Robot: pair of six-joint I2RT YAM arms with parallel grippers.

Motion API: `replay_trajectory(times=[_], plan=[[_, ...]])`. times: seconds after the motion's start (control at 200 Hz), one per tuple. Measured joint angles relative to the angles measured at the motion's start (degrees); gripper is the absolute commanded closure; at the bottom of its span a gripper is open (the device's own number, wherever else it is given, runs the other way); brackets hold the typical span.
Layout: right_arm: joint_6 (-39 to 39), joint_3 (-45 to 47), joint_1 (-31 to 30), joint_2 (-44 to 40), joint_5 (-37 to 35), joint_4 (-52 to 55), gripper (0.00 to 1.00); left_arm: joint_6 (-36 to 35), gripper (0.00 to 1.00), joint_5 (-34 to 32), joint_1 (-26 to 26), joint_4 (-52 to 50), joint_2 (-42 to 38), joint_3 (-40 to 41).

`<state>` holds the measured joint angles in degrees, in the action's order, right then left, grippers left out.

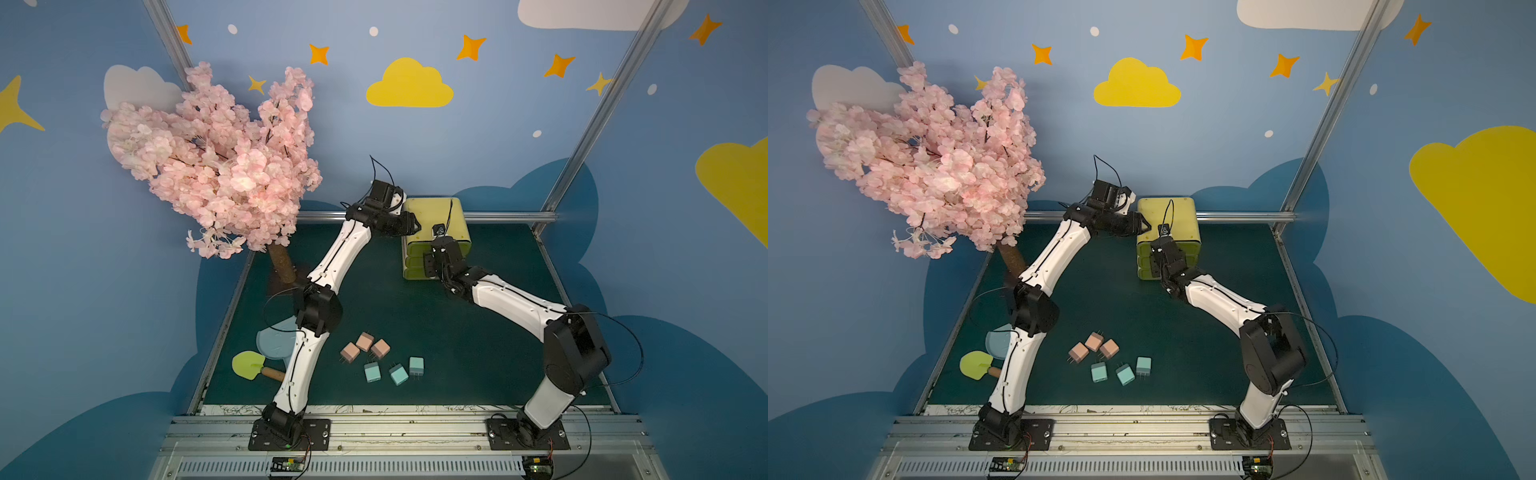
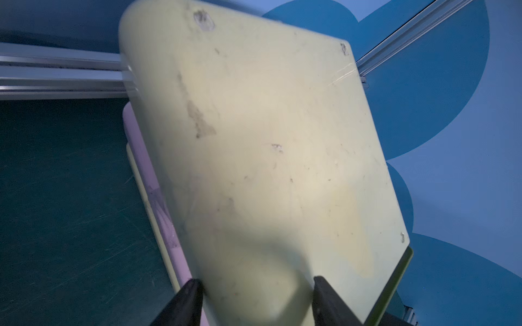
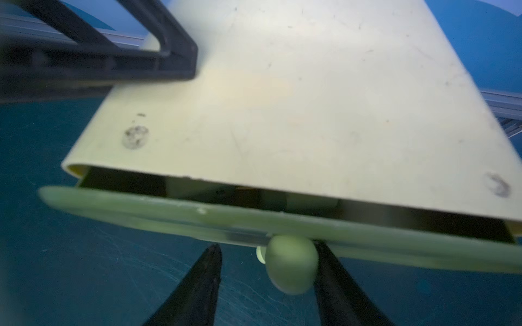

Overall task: Place the plugs into the drawer by color
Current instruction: Close the drawer in the storage box, then adjust the storage box at the center of the board.

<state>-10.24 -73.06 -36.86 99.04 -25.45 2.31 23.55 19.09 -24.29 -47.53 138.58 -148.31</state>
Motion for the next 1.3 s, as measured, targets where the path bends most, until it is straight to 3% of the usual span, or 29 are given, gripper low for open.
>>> replay_trajectory(times=[0.325, 0.491, 0.671, 0.806, 1.051, 1.302], plan=[[0.2, -0.7, 0.4, 1.8, 0.1, -3.0, 0.42, -0.1, 0.36, -0.7, -0.2, 0.0, -0.2, 0.0], [-0.2, 1.0, 1.0, -0.9, 4.0, -2.8, 0.37, 0.1, 0.31, -0.7, -0.2, -1.4, -0.8, -0.2], [-2.1, 1.4, 4.7, -9.5, 13.0, 0.8, 0.35, 1.1, 0.24, -1.6, 0.4, -1.5, -1.3, -2.3], [-4.6, -4.2, 12.7, -10.8, 20.7, 3.1, 0.35, 1.9, 0.24, -1.7, 1.6, 0.7, -1.2, -4.3], [-11.1, -12.4, 26.5, -2.7, 36.4, 4.2, 0.32, 3.3, 0.26, 0.0, 3.5, 6.3, 1.7, -8.2], [-17.3, -17.7, 32.0, 9.6, 53.0, 2.7, 0.28, 4.4, 0.26, 2.8, 3.8, 11.6, 5.7, -6.3]])
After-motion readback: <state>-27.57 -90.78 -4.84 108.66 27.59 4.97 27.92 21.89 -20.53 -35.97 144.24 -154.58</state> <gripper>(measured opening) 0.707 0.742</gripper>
